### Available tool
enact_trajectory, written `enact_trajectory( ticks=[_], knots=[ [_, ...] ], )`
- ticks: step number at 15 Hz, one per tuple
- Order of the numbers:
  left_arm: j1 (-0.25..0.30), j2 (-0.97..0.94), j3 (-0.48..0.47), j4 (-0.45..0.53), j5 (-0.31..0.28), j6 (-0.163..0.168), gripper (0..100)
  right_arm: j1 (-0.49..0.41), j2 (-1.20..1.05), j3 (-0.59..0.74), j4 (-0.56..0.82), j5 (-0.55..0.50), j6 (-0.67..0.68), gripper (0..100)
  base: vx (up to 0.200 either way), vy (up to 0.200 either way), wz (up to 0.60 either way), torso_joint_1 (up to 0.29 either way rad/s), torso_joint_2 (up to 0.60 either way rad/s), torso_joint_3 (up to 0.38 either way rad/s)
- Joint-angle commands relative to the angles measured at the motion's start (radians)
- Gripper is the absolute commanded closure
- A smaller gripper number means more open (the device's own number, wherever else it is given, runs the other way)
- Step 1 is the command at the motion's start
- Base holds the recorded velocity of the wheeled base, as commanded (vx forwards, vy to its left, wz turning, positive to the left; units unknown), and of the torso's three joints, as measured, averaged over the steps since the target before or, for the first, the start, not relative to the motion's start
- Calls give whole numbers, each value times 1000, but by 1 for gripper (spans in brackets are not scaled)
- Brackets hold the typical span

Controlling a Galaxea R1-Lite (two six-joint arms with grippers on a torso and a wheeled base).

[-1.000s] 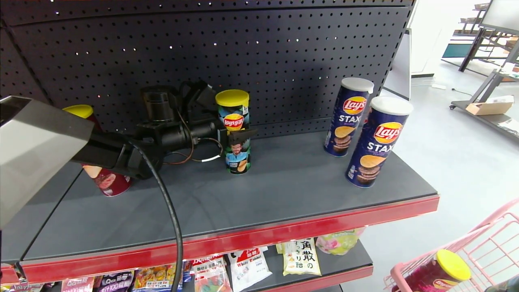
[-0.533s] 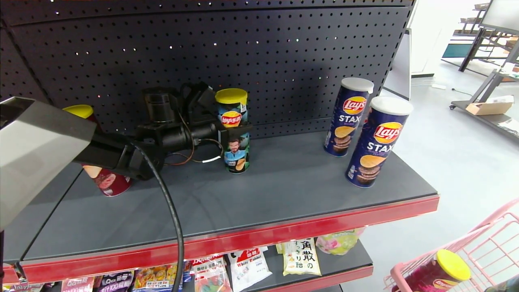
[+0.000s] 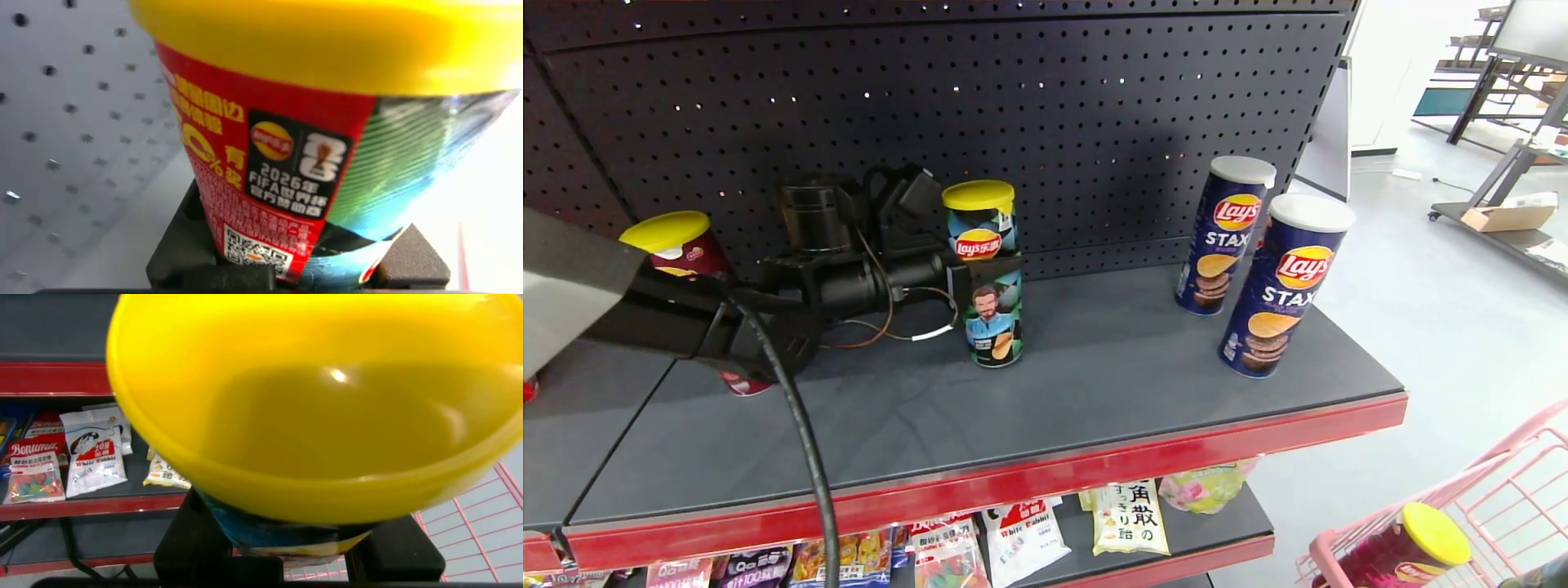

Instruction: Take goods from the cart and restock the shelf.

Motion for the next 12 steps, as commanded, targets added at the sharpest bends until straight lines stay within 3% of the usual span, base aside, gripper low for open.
enact_trajectory(
  ticks=[1, 4, 7, 12],
  knots=[
    [-27, -149, 121, -4, 9, -21, 100, 1, 1, -1, 0, 0, 0, 100, 0, 0, 0, 0, 0, 0],
    [-50, -218, 255, -19, 30, -18, 100, 1, 1, -3, 0, 0, 0, 100, 0, 0, 0, 0, 0, 0],
    [-85, -211, 375, -160, 102, -24, 100, 1, 1, -4, 0, 0, 0, 100, 0, 0, 0, 0, 0, 0],
    [-127, -229, 439, -194, 158, -28, 100, 1, 0, -4, 0, 0, 0, 100, 0, 0, 0, 0, 0, 0]
  ],
)
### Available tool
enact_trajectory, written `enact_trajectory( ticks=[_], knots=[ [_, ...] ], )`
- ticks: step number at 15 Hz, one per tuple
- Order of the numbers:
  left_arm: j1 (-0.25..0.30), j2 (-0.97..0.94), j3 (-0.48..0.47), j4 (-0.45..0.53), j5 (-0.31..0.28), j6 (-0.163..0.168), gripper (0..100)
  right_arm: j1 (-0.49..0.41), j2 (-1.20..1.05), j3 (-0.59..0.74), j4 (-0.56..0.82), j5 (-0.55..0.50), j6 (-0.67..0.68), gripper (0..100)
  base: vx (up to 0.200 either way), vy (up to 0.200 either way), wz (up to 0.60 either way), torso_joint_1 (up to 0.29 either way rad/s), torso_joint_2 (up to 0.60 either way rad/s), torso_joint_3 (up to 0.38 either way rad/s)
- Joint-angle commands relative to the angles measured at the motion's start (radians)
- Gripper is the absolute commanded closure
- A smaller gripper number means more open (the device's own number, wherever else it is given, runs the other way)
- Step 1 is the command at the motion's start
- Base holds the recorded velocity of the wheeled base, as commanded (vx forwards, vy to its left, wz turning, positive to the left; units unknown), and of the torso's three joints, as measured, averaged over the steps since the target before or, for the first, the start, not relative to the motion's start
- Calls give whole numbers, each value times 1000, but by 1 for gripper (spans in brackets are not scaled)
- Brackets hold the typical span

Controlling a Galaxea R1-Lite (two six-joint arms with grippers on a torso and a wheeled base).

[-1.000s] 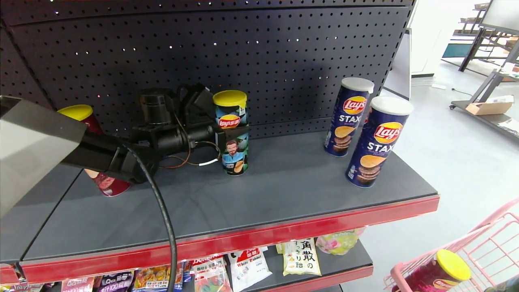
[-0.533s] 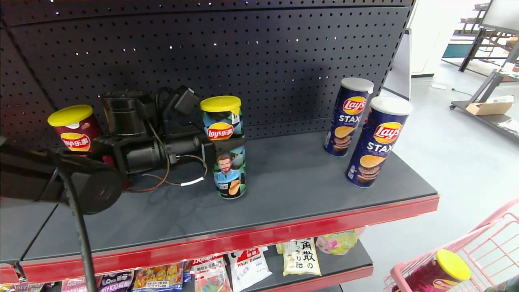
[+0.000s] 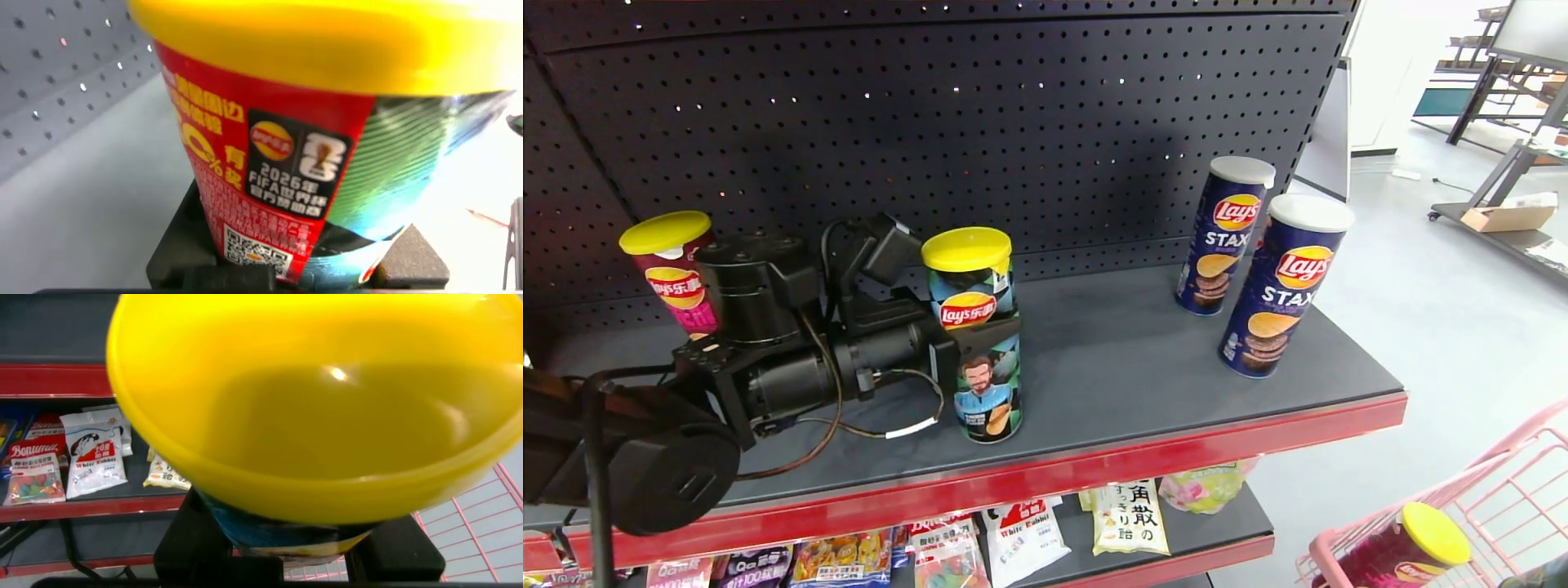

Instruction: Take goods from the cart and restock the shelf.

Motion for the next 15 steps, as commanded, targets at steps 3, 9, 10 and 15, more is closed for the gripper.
enact_trajectory(
  ticks=[3, 9, 10, 15],
  knots=[
    [-4, -12, 30, -1, 19, 0, 100, 1, -3, -2, 0, 0, 0, 100, 0, 0, 0, 0, 0, 0],
    [-41, -38, 57, 1, 60, -54, 100, 1, -2, -6, 0, 0, -2, 100, 0, 0, 0, 0, 0, 0],
    [-41, -35, 56, -1, 68, -55, 100, 1, -2, -6, 0, 0, 0, 100, 0, 0, 0, 0, 0, 0],
    [-41, -33, 69, -1, 67, -54, 100, 1, -5, -6, 0, 0, 0, 100, 0, 0, 0, 0, 0, 0]
  ],
)
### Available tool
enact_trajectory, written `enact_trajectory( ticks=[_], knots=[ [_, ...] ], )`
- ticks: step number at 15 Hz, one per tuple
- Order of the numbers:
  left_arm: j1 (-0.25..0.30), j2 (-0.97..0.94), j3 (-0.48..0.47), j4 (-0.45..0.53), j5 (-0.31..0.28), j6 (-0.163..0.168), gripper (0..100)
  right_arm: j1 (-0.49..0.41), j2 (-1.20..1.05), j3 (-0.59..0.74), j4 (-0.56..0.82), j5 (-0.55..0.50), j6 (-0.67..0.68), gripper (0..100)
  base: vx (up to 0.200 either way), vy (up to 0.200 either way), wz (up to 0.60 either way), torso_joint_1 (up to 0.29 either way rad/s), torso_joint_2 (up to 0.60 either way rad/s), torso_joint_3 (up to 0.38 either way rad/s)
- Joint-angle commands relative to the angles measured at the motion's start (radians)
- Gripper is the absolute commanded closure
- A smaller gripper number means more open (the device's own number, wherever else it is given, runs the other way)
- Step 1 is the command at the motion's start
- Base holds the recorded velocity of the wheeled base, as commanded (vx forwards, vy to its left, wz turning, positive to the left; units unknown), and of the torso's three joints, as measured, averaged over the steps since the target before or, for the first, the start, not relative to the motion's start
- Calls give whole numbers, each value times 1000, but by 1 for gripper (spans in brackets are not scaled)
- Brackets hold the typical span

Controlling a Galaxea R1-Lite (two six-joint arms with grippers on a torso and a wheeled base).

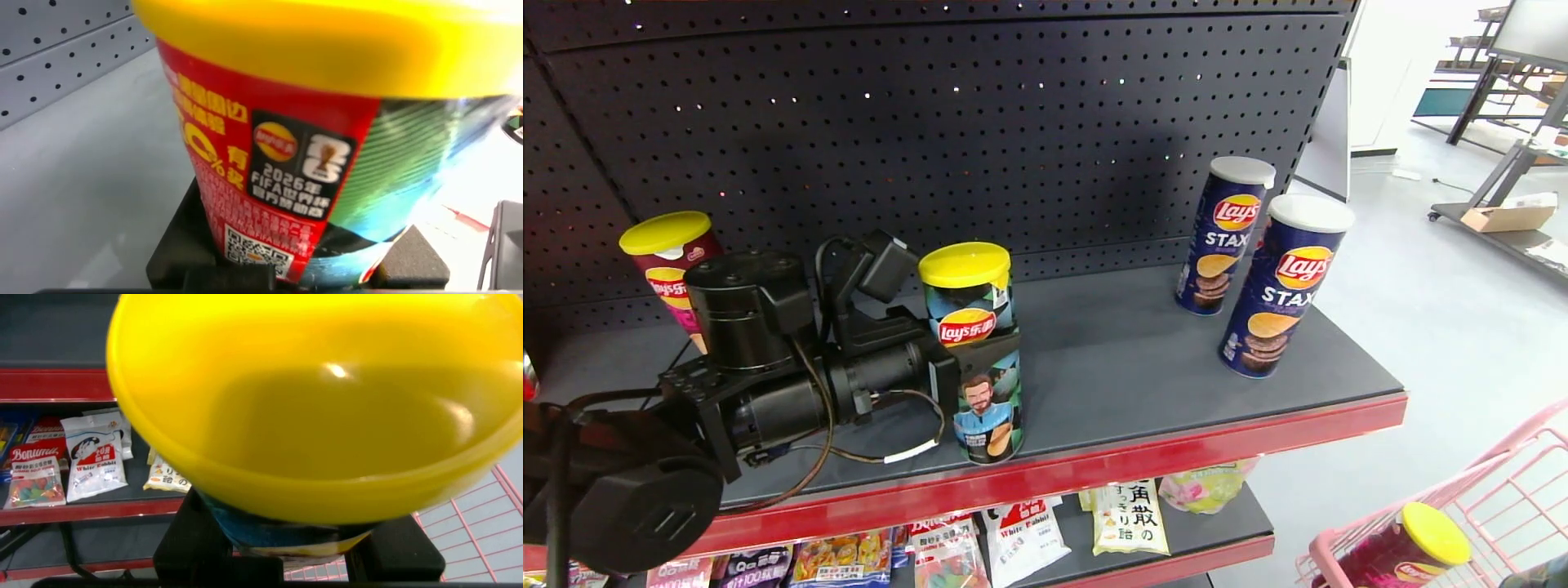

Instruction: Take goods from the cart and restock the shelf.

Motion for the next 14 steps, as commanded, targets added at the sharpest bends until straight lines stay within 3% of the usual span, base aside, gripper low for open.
enact_trajectory(
  ticks=[1, 7, 14],
  knots=[
    [-2, 1, 9, 2, 0, 2, 100, 1, 0, -1, 0, 0, 0, 100, 0, 0, 0, 0, 0, 0],
    [-14, 22, 42, -77, 2, 4, 100, 1, 0, -1, 0, 0, 0, 100, 0, 0, 0, 0, 0, 0],
    [-37, 6, 70, -79, 16, 2, 100, 1, 0, -2, 0, -1, 0, 100, 0, 0, 0, 0, 0, 0]
  ],
)
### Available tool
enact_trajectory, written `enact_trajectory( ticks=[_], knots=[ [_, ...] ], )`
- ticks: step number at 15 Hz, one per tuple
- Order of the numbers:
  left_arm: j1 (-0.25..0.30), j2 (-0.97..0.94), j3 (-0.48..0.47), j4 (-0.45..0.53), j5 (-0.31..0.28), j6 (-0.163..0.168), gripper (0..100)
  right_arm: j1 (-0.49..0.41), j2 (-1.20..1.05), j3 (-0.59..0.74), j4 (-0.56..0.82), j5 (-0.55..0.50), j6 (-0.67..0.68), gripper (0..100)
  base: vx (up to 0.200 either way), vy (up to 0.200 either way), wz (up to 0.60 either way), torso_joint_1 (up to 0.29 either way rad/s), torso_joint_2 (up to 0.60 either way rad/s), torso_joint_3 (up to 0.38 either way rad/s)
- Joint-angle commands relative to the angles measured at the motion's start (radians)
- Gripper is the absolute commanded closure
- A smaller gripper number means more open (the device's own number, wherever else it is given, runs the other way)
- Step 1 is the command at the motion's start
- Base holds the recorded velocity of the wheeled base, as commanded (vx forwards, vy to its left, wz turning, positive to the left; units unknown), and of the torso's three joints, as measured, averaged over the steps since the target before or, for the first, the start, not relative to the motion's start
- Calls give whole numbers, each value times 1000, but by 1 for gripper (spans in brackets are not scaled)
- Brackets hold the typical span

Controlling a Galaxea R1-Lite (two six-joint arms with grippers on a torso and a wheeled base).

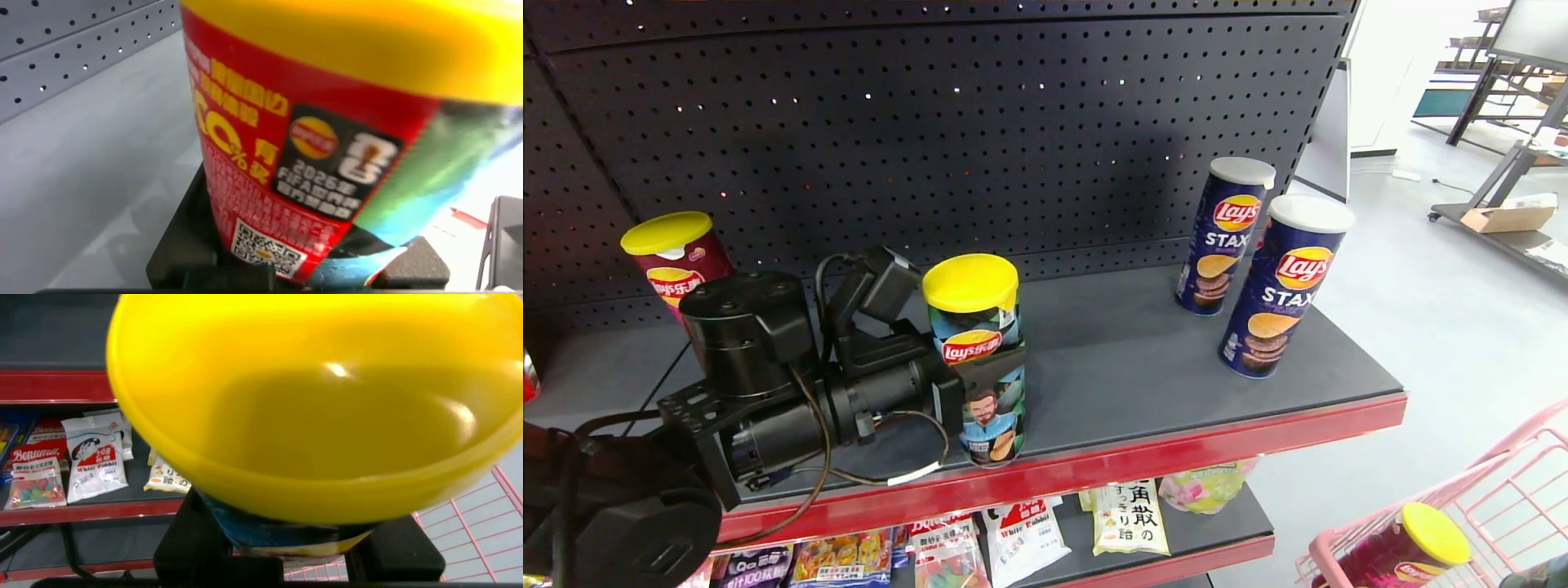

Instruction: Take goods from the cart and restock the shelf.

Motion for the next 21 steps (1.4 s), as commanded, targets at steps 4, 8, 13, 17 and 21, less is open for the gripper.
enact_trajectory(
  ticks=[4, 8, 13, 17, 21],
  knots=[
    [-3, -3, 3, 2, -1, -3, 100, 1, 0, 0, 0, 1, 0, 100, 0, 0, 0, 0, 0, 0],
    [-3, -1, 3, 4, -1, -3, 0, 1, 2, -4, 0, -1, 0, 100, 0, 0, 0, 0, 0, 0],
    [-2, -17, 32, 2, 21, 2, 0, 1, 3, -6, 0, 1, 0, 100, 0, 0, 0, 0, 0, 0],
    [21, -87, 112, 2, 12, -3, 0, 1, 3, -4, 0, -1, 0, 100, 0, 0, 0, 0, 0, 0],
    [66, -159, 188, 2, 9, -6, 0, 1, 3, 2, 1, 1, -2, 100, 0, 0, 0, 0, 0, 0]
  ],
)
